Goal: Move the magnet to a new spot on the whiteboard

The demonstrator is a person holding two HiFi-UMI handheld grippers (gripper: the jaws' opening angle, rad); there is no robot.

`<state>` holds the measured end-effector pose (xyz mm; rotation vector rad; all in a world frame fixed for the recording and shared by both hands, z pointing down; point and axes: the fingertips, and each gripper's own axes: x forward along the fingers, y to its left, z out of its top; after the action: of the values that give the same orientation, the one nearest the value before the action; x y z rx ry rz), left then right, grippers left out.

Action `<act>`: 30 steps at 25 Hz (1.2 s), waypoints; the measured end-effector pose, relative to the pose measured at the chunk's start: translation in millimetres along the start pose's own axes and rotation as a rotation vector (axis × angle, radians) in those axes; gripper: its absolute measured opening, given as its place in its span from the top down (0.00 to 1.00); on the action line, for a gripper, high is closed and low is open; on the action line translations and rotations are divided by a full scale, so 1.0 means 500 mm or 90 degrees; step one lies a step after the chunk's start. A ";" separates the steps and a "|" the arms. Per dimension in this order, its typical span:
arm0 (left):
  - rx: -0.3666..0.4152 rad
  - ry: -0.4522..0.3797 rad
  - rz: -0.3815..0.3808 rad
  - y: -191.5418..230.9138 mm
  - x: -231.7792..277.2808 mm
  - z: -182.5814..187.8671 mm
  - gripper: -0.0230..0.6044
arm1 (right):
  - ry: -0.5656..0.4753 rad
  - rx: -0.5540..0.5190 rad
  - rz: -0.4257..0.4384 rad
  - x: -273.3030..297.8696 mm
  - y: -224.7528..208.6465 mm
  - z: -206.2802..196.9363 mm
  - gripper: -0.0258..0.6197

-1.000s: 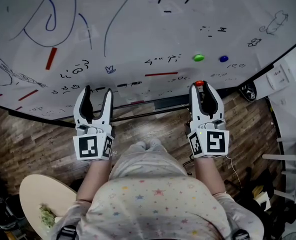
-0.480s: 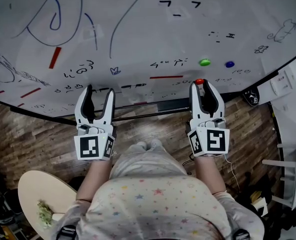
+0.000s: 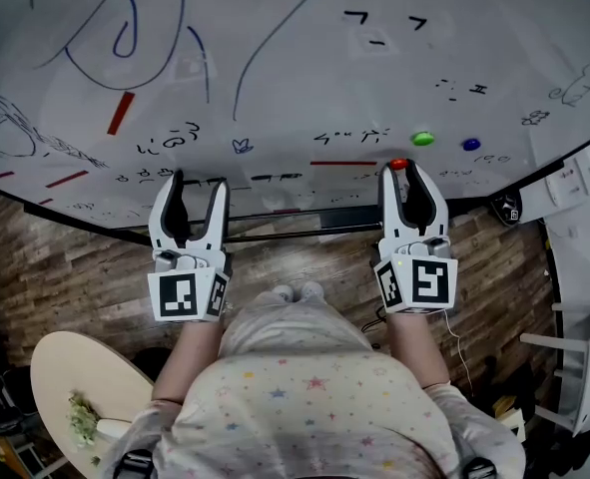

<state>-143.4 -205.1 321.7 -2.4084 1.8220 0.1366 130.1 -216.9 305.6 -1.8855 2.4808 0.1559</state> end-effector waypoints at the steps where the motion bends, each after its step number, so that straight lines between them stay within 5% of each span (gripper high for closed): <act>1: 0.000 0.001 0.002 0.002 0.000 -0.002 0.57 | 0.001 0.000 0.000 0.003 0.000 -0.001 0.77; 30: 0.001 0.006 0.011 0.002 0.001 -0.008 0.57 | -0.002 0.006 -0.006 0.030 -0.002 -0.008 0.77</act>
<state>-144.1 -206.6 325.6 -2.3968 1.8457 0.1258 127.0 -231.8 308.2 -1.8918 2.4653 0.1480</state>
